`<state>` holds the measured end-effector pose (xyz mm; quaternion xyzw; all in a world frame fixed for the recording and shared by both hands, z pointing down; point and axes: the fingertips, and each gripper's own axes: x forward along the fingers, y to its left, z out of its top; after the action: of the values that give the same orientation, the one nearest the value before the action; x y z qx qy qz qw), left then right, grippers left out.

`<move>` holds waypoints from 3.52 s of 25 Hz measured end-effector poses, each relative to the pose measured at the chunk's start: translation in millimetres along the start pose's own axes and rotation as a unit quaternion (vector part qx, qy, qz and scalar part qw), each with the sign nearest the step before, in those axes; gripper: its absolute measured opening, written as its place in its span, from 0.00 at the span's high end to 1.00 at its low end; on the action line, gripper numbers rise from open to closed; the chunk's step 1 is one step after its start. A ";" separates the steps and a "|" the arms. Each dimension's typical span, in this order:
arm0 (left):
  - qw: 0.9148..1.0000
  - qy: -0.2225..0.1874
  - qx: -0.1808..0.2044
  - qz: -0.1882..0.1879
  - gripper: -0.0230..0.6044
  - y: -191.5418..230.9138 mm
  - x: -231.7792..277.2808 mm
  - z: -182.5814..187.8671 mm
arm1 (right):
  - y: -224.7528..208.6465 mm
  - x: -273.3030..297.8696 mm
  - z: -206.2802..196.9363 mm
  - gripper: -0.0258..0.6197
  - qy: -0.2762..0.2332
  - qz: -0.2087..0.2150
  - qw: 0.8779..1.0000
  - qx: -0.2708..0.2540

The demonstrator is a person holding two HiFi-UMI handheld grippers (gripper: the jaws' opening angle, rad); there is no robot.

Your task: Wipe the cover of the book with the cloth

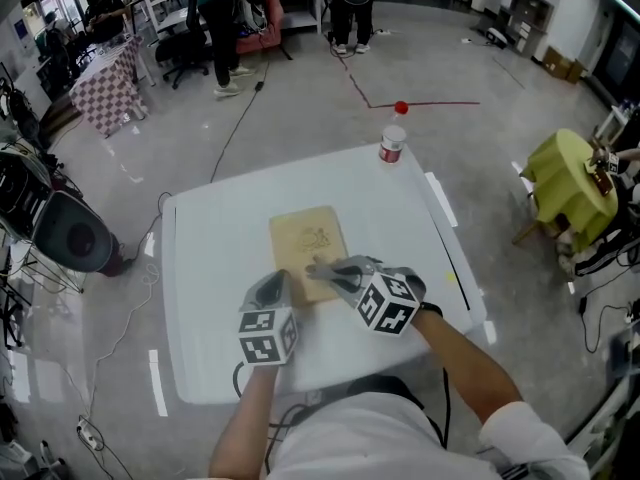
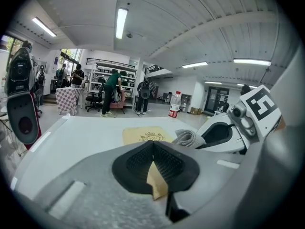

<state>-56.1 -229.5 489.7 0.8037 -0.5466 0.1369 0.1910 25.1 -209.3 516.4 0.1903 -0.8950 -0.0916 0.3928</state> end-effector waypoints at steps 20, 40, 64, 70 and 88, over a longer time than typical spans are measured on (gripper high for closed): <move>1.000 -0.003 -0.014 0.024 0.95 22.4 6.8 3.7 | -68.1 12.7 55.1 0.92 -0.052 -0.017 0.999 -0.001; 0.998 0.010 -0.026 0.057 0.95 56.1 -0.2 -5.3 | -115.0 118.3 72.4 0.92 -0.037 -0.038 0.999 -0.003; 0.999 0.003 -0.023 0.046 0.95 57.0 -9.4 -7.1 | -37.9 77.5 67.2 0.92 -0.043 0.004 0.999 -0.005; 0.999 0.001 -0.023 0.043 0.95 54.9 -12.3 -6.5 | -13.7 61.2 64.7 0.92 -0.048 0.010 0.999 0.003; 0.998 -0.009 -0.034 0.049 0.95 56.9 -26.4 -6.8 | 64.3 19.9 61.3 0.92 -0.061 0.117 0.991 -0.002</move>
<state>-118.8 -223.3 493.4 0.7704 -0.5913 0.1196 0.2066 -49.7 -158.1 508.4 0.0778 -0.9333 -0.0580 0.3457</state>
